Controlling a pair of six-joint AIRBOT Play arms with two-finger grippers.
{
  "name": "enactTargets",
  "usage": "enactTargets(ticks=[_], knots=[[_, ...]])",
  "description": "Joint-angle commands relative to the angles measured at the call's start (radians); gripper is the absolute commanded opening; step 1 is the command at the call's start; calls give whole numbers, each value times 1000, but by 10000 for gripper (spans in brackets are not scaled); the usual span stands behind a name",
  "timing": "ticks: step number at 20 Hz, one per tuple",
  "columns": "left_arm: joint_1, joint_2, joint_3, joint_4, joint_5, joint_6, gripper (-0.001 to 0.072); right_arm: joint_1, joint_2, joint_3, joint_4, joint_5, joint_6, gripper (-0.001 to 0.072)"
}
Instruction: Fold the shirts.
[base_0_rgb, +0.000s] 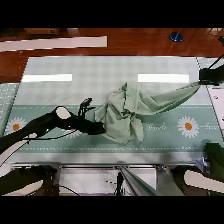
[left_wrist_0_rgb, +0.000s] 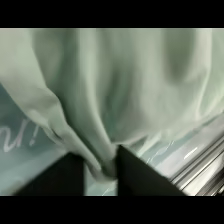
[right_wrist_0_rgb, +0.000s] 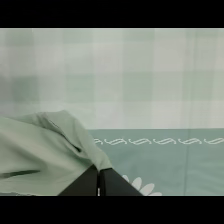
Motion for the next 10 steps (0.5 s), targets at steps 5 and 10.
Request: enactTargets(ticks=[5, 10], knots=[[17, -2, 138, -77, -59, 79, 30, 0, 5, 0, 1, 5, -6, 21], [154, 284, 319, -27, -189, 79, 29, -1, 93, 0, -4, -24, -8, 21]])
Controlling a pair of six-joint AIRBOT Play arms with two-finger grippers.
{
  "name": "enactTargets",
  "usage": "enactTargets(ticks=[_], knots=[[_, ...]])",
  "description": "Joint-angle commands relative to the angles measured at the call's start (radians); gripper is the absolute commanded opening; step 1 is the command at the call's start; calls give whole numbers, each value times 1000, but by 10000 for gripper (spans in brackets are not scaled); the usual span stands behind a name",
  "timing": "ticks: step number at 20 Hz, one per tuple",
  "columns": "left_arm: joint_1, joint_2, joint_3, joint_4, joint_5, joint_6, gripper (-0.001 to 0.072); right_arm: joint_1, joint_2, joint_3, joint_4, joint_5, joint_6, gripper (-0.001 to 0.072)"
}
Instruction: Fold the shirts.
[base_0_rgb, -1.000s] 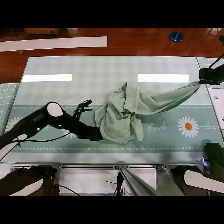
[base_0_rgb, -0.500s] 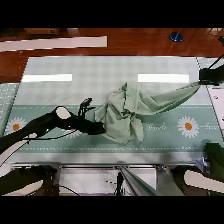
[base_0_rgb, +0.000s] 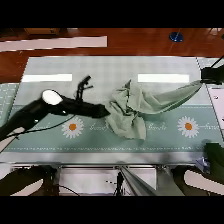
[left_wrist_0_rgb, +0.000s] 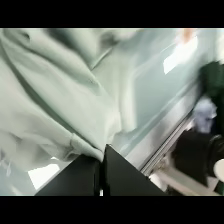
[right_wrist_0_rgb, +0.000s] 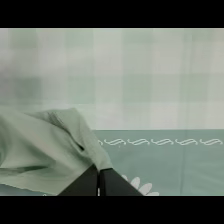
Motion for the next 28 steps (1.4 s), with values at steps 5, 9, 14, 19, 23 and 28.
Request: enactTargets(ticks=[5, 9, 14, 19, 23, 28], knots=[[457, 429, 284, 78, -215, -19, 29, 0, 203, 0, 2, -51, -1, 21], [695, 497, 428, 77, -311, -13, 29, 0, 360, 15, 55, -80, -1, 20], [713, 495, 666, 66, -306, 6, 29, 0, 496, 194, 86, -111, 17, 20], [713, 495, 947, 93, -309, 17, 29, 0, 544, 414, -6, -84, 66, 20], [713, 500, 1145, 225, -423, -19, 29, 0, 554, 489, -60, 188, 68, 20], [713, 529, 1205, 476, -735, -157, 29, 0, 607, 489, 8, 446, 130, 20]])
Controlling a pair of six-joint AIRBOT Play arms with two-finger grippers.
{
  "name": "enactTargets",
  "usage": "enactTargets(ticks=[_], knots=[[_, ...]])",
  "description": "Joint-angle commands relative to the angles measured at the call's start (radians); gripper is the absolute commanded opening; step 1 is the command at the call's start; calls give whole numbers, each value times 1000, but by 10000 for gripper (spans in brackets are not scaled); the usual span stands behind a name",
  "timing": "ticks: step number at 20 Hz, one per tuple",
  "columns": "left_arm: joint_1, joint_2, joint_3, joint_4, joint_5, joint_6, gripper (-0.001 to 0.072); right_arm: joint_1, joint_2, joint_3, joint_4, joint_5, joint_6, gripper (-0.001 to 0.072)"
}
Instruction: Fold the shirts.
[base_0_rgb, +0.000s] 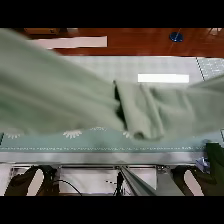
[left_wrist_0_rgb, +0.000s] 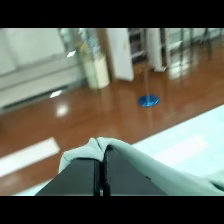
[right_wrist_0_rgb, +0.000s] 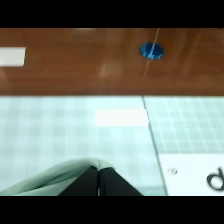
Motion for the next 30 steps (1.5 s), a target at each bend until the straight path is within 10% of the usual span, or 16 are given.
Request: enactTargets(ticks=[1, 7, 17, 23, 30], knots=[[0, 12, 39, 180, -241, -106, 29, 2, 30, 12, 20, 197, 58, 20], [0, 8, -188, 259, -359, -109, 29, 2, 28, -160, 31, 199, 72, 20], [-40, -188, -968, -212, 234, 195, 29, 2, -422, -608, 108, -49, 3, 20], [-222, -524, -990, -211, 369, 348, 29, 2, -735, -608, 318, -134, 6, 20], [-280, -678, -990, -211, 456, 369, 29, 1, -772, -608, 257, -573, 27, 21]])
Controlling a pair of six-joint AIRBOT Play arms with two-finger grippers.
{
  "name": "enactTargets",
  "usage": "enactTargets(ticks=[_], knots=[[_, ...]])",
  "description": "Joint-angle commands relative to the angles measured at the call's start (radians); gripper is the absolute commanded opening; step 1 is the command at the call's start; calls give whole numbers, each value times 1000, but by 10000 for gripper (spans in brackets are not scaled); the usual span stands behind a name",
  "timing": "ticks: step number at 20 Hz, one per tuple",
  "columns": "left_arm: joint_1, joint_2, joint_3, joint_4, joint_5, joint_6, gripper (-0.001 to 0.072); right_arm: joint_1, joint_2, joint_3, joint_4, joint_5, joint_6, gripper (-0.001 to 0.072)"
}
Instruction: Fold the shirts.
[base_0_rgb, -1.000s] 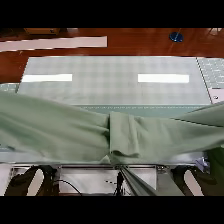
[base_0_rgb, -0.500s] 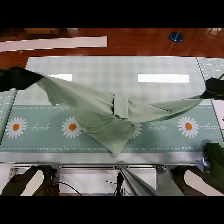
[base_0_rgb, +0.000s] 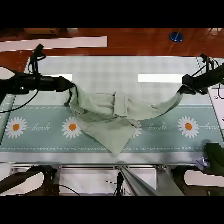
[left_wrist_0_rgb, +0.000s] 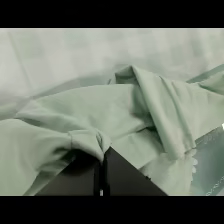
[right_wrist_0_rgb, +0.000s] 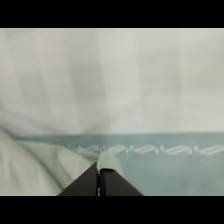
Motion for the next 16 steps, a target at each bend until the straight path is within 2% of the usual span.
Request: enactTargets(ticks=[1, 4, 8, 9, 10, 11, 12, 13, 15, 16], knots=[[-22, -60, -3, -1, 33, 23, 30, 0, -18, 0, -81, -238, 47, 21], [-23, -66, -3, -1, 27, 24, 29, 0, -22, -1, -194, -256, 97, 21], [-61, -66, -3, -1, 27, 25, 30, 1, -25, 0, -202, -219, 84, 22], [-75, -66, -3, -1, 24, 25, 30, 1, -24, 1, -185, -206, 62, 93], [-90, -66, -3, 0, 20, 26, 30, 0, -19, 13, -158, -174, 4, 347], [-99, -66, -3, 0, 18, 30, 30, 0, -8, 35, -144, -133, -56, 471], [-103, -66, -3, 0, 17, 31, 30, 1, 11, 67, -135, -87, -93, 540], [-103, -66, -3, 0, 17, 32, 30, 1, 36, 101, -122, -47, -117, 569], [-102, -66, -3, 0, 17, 32, 30, 1, 106, 162, -74, -3, -140, 570], [-103, -66, -3, 0, 16, 32, 30, 2, 145, 174, -3, 1, -148, 570]])
